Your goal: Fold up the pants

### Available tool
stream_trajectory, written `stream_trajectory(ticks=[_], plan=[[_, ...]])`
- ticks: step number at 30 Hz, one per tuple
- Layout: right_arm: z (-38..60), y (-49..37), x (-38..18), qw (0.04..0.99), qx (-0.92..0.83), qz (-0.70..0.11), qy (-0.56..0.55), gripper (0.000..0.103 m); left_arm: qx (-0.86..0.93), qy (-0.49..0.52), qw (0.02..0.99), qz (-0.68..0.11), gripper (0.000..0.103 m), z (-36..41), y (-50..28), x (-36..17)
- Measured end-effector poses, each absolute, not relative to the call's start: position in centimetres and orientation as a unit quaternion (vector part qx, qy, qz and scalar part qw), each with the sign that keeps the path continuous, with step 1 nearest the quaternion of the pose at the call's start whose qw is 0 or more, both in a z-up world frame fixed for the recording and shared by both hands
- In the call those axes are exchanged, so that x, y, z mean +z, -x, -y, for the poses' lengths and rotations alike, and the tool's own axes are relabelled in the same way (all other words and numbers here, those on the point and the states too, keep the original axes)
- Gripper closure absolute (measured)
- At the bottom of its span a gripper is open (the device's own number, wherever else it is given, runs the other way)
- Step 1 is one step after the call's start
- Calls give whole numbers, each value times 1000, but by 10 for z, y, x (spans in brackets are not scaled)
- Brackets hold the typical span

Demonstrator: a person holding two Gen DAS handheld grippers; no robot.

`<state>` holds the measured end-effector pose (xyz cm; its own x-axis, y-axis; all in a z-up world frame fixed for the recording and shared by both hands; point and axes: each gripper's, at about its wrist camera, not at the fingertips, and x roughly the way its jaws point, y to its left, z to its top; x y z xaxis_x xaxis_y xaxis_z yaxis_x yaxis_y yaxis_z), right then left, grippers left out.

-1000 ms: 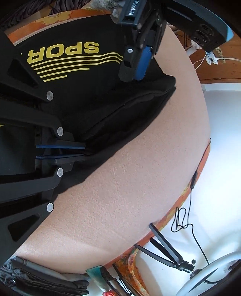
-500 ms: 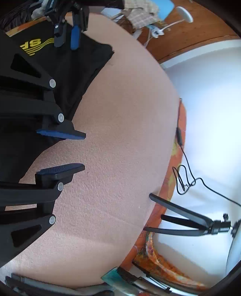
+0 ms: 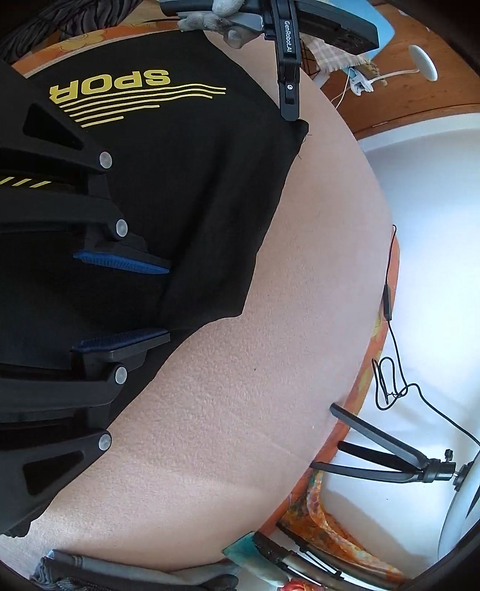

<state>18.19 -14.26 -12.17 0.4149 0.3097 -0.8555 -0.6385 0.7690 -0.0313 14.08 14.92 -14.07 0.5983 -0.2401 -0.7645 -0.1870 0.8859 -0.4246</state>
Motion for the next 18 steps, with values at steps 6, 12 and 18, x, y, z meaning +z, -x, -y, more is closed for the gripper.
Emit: stream_trajectory(ticks=[6,12,18], plan=[[161,-165,-106,831,289,-453,147,60,-26,282,860,-425,64,-165,-132,-133],[157,-129,-84,833,332,-432,94,55,-55,249,868,-426,50,-146,-140,-124],[106,-70,-98,800,402,-433,104,56,-3,207,869,-449,51,-140,-158,-139]])
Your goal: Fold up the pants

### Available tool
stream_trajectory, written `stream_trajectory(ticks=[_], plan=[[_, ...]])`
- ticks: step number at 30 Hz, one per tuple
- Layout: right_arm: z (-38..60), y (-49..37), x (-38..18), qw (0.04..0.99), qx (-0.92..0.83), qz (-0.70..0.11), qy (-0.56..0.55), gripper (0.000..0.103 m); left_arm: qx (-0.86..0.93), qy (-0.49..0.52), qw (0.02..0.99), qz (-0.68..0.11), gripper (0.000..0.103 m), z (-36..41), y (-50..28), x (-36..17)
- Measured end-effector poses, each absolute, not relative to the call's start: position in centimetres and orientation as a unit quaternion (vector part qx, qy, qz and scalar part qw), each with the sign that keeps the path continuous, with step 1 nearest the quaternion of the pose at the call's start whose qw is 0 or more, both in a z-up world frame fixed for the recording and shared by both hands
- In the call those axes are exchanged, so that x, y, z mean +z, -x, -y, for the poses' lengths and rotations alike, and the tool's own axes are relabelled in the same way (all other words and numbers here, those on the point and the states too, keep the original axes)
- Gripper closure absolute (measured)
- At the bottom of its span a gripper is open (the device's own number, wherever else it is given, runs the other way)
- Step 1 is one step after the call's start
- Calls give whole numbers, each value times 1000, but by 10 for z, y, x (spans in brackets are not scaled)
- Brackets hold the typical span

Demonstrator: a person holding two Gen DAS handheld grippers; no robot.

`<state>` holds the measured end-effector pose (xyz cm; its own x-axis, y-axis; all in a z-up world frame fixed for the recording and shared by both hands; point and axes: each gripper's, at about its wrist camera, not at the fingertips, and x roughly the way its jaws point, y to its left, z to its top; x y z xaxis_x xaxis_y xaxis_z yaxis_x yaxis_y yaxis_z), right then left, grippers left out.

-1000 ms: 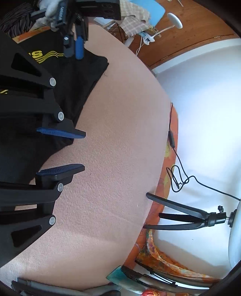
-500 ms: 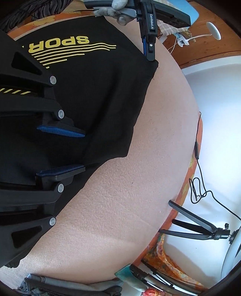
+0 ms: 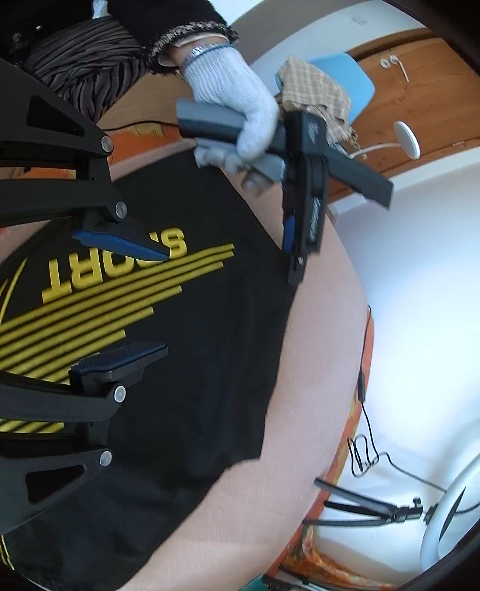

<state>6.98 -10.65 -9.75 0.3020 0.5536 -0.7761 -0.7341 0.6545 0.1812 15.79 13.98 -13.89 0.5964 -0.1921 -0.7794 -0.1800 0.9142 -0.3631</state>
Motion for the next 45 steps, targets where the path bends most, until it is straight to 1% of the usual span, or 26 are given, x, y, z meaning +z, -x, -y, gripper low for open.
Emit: stream_trajectory(ticks=[4,5,6,8,10,13,16,17,18,19,23,26,30,36,45], plan=[[85,-42,-120,771,425,-455,132,56,24,176,881,-438,54,-144,-157,-140],[81,-36,-126,763,431,-461,137,53,24,177,883,-435,55,-145,-155,-141],[80,-28,-126,771,430,-446,146,49,25,175,884,-433,57,-147,-153,-142],[77,-22,-126,771,432,-441,159,48,35,167,884,-435,57,-149,-150,-141],[76,-20,-125,764,440,-445,156,48,42,185,880,-436,59,-155,-147,-139],[73,-20,-121,765,445,-437,161,51,18,242,871,-427,59,-169,-136,-129],[73,-25,-112,768,447,-433,148,51,-21,280,860,-427,56,-173,-116,-117],[75,-28,-108,770,447,-432,140,51,-36,287,857,-427,54,-172,-108,-113],[77,-32,-105,772,447,-432,130,51,-50,293,852,-430,50,-171,-99,-110],[80,-36,-102,774,446,-434,118,51,-62,295,849,-433,49,-170,-89,-108],[91,-52,-97,776,433,-454,68,49,-79,295,838,-451,48,-163,-54,-109],[94,-60,-96,776,422,-467,41,46,-74,339,814,-466,48,-166,-31,-123],[93,-62,-96,779,415,-469,36,45,-64,390,789,-469,48,-175,-7,-139],[90,-63,-100,778,412,-473,37,45,-82,412,779,-466,48,-171,-5,-144],[95,-65,-102,781,409,-471,34,45,-130,425,756,-480,48,-140,-8,-146]])
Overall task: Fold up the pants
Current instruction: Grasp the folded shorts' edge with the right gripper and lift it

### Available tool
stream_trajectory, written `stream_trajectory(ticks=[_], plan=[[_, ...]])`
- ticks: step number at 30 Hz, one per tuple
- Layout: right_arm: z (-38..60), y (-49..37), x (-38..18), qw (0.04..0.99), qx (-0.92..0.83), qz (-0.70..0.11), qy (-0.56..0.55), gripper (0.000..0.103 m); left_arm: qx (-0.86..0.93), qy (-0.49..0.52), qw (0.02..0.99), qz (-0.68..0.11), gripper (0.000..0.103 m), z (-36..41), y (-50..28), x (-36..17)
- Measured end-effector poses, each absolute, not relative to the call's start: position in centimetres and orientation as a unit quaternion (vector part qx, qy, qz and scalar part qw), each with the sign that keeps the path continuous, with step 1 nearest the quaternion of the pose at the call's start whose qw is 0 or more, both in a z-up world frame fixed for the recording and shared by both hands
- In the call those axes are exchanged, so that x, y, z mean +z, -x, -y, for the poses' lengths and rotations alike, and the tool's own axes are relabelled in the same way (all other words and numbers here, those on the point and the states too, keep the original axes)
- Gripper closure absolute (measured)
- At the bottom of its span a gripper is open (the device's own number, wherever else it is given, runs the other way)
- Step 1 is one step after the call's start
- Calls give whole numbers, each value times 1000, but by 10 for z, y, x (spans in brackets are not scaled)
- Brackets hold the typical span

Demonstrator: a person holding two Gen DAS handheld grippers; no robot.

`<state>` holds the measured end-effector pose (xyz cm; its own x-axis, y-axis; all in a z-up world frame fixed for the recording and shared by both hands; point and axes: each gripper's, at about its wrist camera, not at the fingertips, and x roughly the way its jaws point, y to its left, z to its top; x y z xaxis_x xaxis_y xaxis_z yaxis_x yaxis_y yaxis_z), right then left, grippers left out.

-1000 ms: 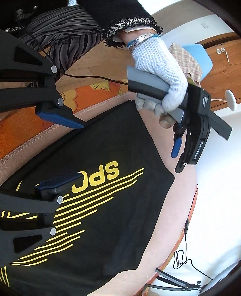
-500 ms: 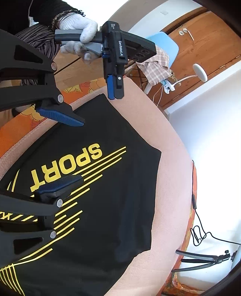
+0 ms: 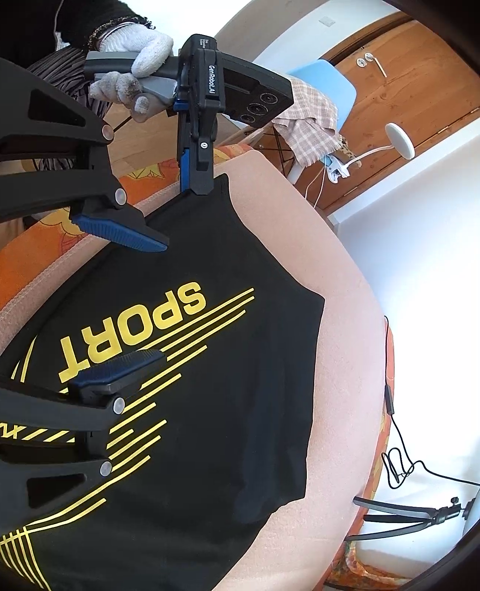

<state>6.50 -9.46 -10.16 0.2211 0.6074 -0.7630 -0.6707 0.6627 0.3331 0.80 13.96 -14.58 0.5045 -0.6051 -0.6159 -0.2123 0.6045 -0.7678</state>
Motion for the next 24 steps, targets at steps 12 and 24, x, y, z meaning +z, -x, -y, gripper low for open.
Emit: stream_trajectory(ticks=[12,24], plan=[[89,-80,-97,784,390,-483,13,27,-119,419,790,-431,77,-148,-31,-152],[27,-156,-72,760,365,-537,-21,20,-141,303,848,-411,91,-120,-32,-128]])
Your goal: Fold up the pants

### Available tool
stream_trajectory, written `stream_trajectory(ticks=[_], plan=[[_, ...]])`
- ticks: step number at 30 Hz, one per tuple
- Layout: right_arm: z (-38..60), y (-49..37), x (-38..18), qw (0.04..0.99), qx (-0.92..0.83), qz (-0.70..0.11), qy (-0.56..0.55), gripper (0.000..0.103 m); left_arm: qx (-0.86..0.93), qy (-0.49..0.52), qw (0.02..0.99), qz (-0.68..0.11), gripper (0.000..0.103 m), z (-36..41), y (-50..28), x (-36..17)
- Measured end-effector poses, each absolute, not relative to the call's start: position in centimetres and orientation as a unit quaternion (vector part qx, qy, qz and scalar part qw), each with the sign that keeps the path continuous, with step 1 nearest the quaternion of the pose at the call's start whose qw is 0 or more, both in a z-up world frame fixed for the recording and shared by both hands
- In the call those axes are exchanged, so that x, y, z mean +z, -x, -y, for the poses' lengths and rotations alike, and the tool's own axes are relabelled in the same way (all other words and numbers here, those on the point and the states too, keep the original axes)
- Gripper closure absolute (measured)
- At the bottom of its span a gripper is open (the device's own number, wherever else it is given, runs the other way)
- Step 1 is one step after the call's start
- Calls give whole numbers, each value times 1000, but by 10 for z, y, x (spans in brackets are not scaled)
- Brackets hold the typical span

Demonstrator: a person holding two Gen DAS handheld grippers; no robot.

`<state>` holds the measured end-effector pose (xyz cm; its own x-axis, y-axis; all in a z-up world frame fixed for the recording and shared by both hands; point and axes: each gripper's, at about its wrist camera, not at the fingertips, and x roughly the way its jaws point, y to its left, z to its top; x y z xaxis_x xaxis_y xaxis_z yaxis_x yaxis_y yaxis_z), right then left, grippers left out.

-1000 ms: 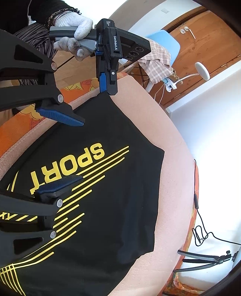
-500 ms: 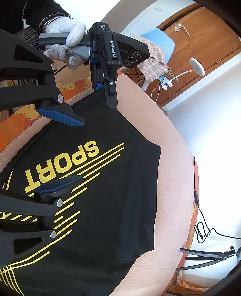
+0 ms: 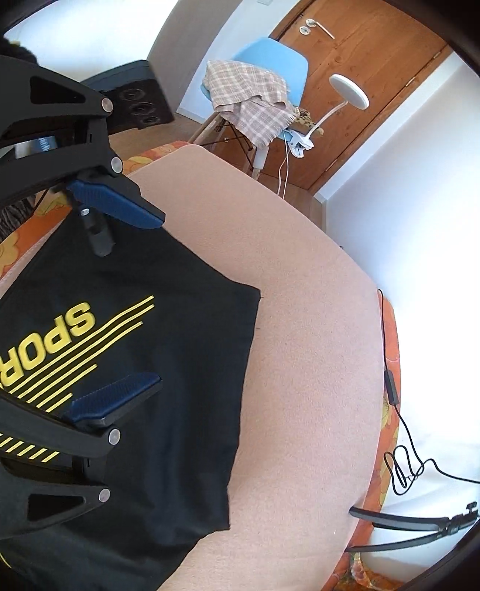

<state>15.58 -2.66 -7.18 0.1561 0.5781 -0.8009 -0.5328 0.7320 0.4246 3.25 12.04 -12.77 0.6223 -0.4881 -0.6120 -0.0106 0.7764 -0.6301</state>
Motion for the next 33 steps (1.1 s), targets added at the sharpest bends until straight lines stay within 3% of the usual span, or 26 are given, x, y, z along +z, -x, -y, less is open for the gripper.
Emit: stream_trajectory(ticks=[6,19,25,27,33], plan=[[-41,-188,-89,736,337,-586,33,26,-153,287,852,-410,91,-115,-33,-125],[-123,-183,-128,714,298,-601,202,40,-168,272,857,-404,97,-117,-24,-122],[-126,-184,-127,715,292,-587,243,79,-177,263,860,-400,99,-108,-21,-111],[-118,-185,-124,717,304,-586,226,96,-182,255,863,-396,99,-104,-20,-106],[-73,-188,-102,749,320,-558,159,102,-192,248,867,-386,99,-95,-19,-93]])
